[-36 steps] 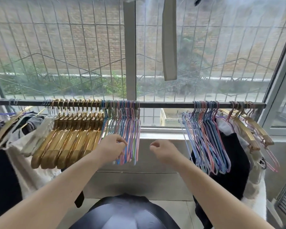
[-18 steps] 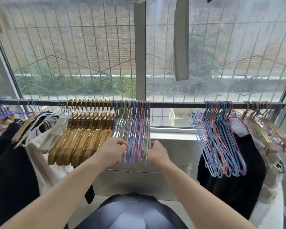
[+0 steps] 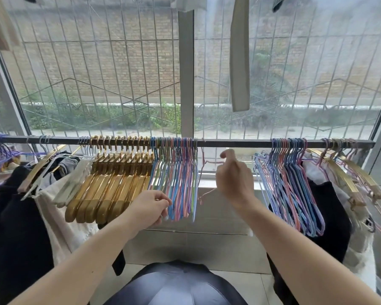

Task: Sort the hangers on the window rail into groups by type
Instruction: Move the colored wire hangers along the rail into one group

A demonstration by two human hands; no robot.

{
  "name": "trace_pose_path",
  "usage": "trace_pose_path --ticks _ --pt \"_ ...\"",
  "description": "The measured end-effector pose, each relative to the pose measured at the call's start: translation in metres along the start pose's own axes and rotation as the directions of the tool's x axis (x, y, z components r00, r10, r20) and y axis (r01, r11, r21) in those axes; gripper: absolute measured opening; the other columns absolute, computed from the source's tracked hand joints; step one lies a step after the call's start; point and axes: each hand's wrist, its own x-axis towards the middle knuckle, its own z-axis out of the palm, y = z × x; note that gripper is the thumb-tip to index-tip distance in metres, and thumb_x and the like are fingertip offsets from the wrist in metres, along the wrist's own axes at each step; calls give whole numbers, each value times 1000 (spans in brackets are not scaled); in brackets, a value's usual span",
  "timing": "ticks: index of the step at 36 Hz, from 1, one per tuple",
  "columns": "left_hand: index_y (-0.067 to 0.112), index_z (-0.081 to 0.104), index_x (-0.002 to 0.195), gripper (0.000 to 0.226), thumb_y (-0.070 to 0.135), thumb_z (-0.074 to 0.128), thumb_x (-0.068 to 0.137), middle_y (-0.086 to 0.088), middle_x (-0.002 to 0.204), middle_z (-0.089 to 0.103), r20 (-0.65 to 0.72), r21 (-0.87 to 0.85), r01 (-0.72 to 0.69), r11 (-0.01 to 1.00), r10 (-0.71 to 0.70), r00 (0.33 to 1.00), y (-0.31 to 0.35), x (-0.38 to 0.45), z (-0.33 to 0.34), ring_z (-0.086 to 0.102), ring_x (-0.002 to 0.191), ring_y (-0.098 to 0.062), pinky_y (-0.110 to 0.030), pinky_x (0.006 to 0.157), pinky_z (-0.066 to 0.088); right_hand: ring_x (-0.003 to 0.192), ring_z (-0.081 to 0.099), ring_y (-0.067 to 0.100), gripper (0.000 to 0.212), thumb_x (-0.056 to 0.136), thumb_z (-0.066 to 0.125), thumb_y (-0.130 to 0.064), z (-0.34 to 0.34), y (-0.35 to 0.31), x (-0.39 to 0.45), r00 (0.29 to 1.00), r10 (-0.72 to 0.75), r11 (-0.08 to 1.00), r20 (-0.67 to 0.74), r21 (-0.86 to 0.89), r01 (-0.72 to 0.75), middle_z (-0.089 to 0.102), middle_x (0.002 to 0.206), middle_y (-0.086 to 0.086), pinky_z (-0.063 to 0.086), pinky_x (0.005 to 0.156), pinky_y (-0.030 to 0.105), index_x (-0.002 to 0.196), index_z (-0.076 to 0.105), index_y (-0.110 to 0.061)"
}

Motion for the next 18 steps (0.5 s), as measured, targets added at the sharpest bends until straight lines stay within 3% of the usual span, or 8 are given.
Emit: trace_pose_path --ticks 5,8,11,14,16,18 --pt "14 71 102 18 13 53 105 -8 78 71 10 5 1 1000 -1 1000 -1 -2 1 61 58 -14 -22 55 51 79 53 33 36 93 37 -4 -15 0 30 996 83 996 31 -16 -83 70 95 18 41 69 40 125 52 -10" --pt "14 71 102 18 13 54 105 -7 78 72 7 11 -11 1000 11 1000 -3 -4 0 63 58 -13 -22 56 51 81 51 33 34 92 37 -4 -12 6 46 989 128 990 75 -71 -123 69 99 20 40 71 39 122 52 -6" --pt "15 72 102 18 15 54 105 -6 78 72 6 16 -19 1000 18 1000 -8 -8 -1 63 59 -14 -24 59 55 81 51 32 26 93 39 -2 -8 18 48 973 193 976 129 -124 -177 65 94 17 40 71 38 114 54 -2" --pt "16 72 101 18 15 54 105 -6 76 72 12 10 -9 1000 8 1000 -14 -10 -2 63 58 -14 -24 60 55 77 56 33 15 89 43 1 -2 37 37 956 221 969 191 -154 -193 67 88 19 42 68 37 86 57 -2" --pt "16 72 101 19 15 54 106 -5 75 72 15 -6 4 1000 -3 1000 -22 -13 -1 63 57 -14 -22 56 53 79 64 35 22 88 47 3 1 50 21 915 261 958 307 -201 -206 59 70 12 45 63 35 68 51 -5" --pt "16 72 101 20 15 53 106 -5 74 71 25 -28 39 999 -38 999 -37 -21 3 62 58 -15 -23 55 52 77 68 35 25 86 48 3 3 61 -1 847 307 945 433 -240 -221 50 60 8 44 54 31 63 49 -5"
